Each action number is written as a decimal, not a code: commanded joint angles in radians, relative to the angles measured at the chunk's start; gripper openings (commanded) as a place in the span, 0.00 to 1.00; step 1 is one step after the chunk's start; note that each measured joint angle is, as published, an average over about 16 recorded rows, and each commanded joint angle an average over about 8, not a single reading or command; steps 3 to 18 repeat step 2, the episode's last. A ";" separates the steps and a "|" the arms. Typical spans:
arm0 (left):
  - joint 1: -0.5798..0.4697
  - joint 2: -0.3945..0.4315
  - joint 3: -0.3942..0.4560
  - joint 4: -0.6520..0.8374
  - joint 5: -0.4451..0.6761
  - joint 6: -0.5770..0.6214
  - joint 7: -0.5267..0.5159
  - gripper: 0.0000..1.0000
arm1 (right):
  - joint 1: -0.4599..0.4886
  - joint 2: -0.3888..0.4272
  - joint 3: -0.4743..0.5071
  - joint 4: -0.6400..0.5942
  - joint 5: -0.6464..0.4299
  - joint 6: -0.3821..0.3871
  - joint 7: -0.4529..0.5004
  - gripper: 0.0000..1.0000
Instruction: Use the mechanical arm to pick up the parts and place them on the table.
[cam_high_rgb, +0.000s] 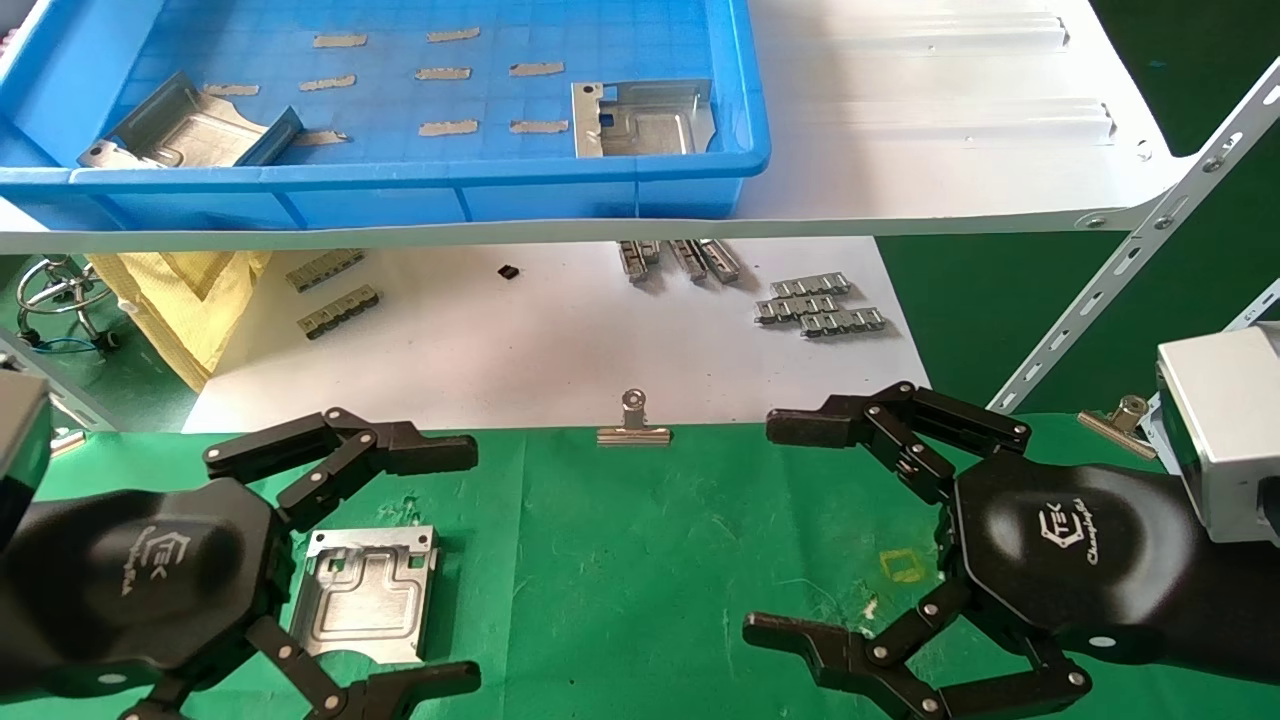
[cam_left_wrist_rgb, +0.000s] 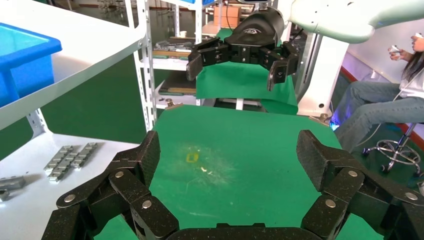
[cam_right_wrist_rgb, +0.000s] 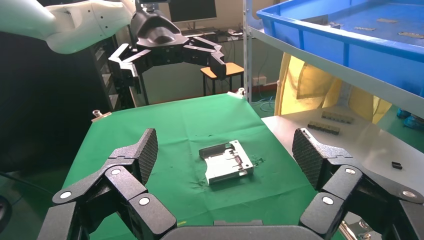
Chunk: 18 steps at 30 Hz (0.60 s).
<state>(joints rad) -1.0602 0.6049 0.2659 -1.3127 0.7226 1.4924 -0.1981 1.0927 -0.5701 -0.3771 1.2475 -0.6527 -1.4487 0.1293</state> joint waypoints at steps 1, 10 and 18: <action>-0.003 0.001 0.004 0.008 0.001 0.000 0.003 1.00 | 0.000 0.000 0.000 0.000 0.000 0.000 0.000 1.00; -0.004 0.002 0.004 0.009 0.001 0.000 0.003 1.00 | 0.000 0.000 0.000 0.000 0.000 0.000 0.000 1.00; -0.004 0.002 0.004 0.009 0.001 0.000 0.003 1.00 | 0.000 0.000 0.000 0.000 0.000 0.000 0.000 1.00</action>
